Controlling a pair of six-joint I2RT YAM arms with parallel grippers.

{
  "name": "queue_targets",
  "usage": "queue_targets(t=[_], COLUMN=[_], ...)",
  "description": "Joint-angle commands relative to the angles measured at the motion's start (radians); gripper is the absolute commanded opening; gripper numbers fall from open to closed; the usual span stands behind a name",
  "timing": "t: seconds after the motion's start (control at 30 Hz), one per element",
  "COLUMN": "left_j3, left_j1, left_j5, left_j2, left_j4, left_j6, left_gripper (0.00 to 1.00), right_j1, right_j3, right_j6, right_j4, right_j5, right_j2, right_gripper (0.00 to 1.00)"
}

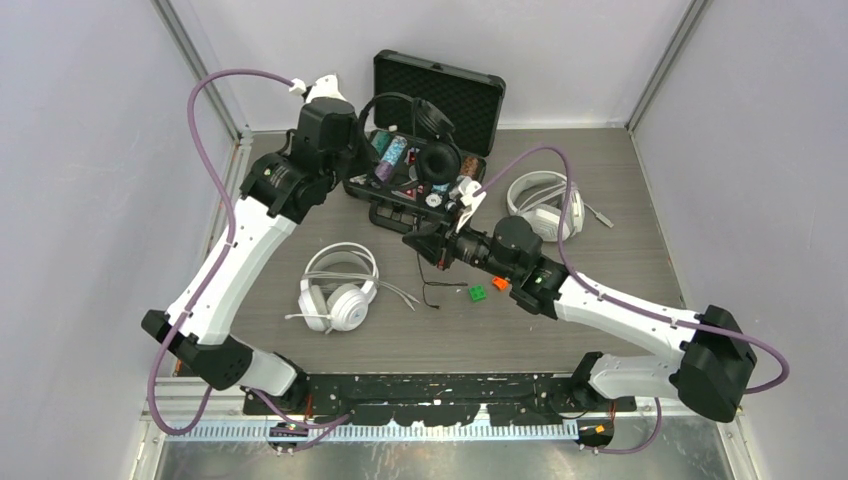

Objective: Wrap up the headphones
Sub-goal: Wrap the headphones cable around the headphones.

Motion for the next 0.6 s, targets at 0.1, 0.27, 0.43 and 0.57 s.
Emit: queue_targets(t=[0.1, 0.27, 0.43, 0.57], left_j3=[0.007, 0.004, 0.009, 0.020], left_j1=[0.000, 0.001, 0.000, -0.001], left_j5=[0.125, 0.138, 0.140, 0.152], left_j2=[-0.059, -0.074, -0.080, -0.079], left_j4=[0.147, 0.138, 0.131, 0.125], left_j6=[-0.120, -0.130, -0.132, -0.134], left_gripper=[0.00, 0.00, 0.00, 0.00], right_j1=[0.007, 0.007, 0.006, 0.007], right_j3=[-0.033, -0.050, -0.033, -0.019], right_j6=[-0.094, -0.119, -0.167, -0.198], right_j4=[0.222, 0.311, 0.335, 0.342], right_j5=[-0.018, -0.026, -0.036, -0.014], right_j2=[0.063, 0.113, 0.161, 0.202], right_gripper=[0.20, 0.22, 0.29, 0.32])
